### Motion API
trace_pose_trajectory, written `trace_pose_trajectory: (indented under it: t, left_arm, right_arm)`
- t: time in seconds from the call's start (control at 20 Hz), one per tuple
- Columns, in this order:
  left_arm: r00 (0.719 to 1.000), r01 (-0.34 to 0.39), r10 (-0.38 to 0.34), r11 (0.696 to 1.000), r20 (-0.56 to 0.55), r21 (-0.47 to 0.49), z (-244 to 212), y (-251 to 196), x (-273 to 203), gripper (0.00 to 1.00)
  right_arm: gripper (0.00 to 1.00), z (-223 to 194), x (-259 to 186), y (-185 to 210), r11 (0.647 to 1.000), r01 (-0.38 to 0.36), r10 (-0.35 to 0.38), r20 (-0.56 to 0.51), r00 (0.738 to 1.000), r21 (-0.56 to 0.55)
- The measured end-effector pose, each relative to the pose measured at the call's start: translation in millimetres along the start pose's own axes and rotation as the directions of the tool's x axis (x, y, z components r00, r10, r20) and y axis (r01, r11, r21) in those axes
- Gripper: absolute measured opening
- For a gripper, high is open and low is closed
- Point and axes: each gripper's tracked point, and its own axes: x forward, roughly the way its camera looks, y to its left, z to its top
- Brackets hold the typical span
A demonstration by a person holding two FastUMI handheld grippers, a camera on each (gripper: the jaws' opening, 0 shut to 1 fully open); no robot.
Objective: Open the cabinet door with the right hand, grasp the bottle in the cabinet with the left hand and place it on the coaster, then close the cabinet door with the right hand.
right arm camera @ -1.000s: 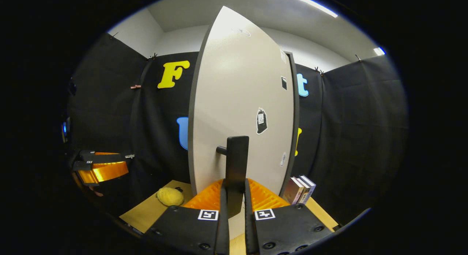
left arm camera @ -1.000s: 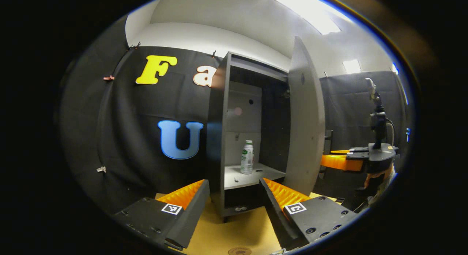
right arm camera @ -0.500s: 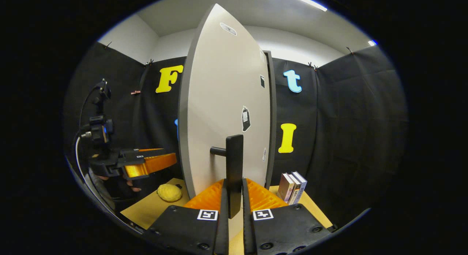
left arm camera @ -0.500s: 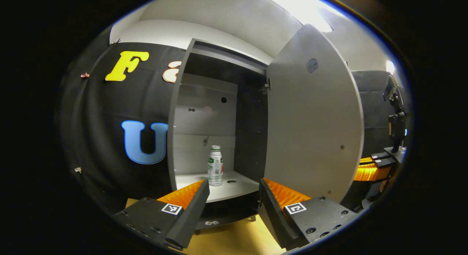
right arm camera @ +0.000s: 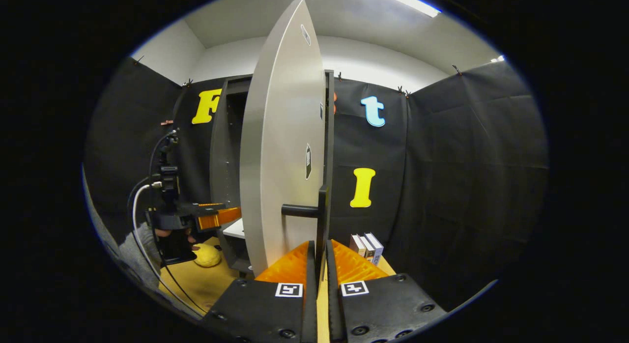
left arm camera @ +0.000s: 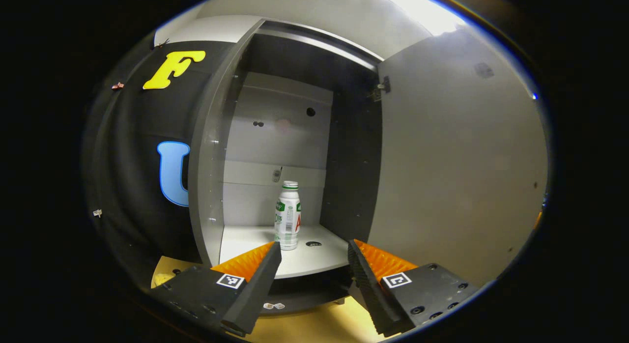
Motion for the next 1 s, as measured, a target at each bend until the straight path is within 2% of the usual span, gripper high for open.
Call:
trace_pose_trajectory:
  t: [0.2,0.4,0.55,0.7,0.8,0.9,0.95,1.0]
  left_arm:
    - [0.998,-0.06,0.059,0.997,0.028,0.05,5,15,39,0.87]
    - [0.997,-0.061,0.056,0.995,0.059,0.074,7,22,92,0.87]
    - [0.995,-0.077,0.071,0.994,0.077,0.083,5,32,131,0.87]
    - [0.997,-0.051,0.048,0.997,0.068,0.053,-4,36,164,0.87]
    - [0.998,-0.056,0.053,0.997,0.041,0.056,-15,42,184,0.85]
    - [0.996,-0.08,0.078,0.995,0.03,0.061,-23,50,199,0.85]
    - [0.996,-0.087,0.085,0.994,0.03,0.059,-23,52,205,0.87]
    - [0.996,-0.09,0.088,0.994,0.029,0.061,-24,54,211,0.85]
  right_arm:
    - [0.15,1,0,-3,0.998,-0.066,0.066,-0.015,0.998,-0.01]
    - [0.14,3,-5,-12,0.996,-0.084,0.084,-0.022,0.996,-0.015]
    - [0.13,1,-1,-38,0.998,-0.056,0.056,-0.028,0.998,-0.01]
    - [0.09,1,-2,-58,1.0,-0.017,0.018,-0.034,0.999,0.027]
    - [0.1,1,-1,-54,0.996,-0.05,0.053,-0.038,0.998,0.075]
    - [0.14,2,-3,-52,0.993,-0.089,0.092,-0.032,0.995,0.071]
    - [0.03,0,-4,-53,0.993,-0.1,0.103,-0.034,0.994,0.067]
    - [0.03,-1,-4,-54,0.993,-0.103,0.105,-0.039,0.994,0.065]
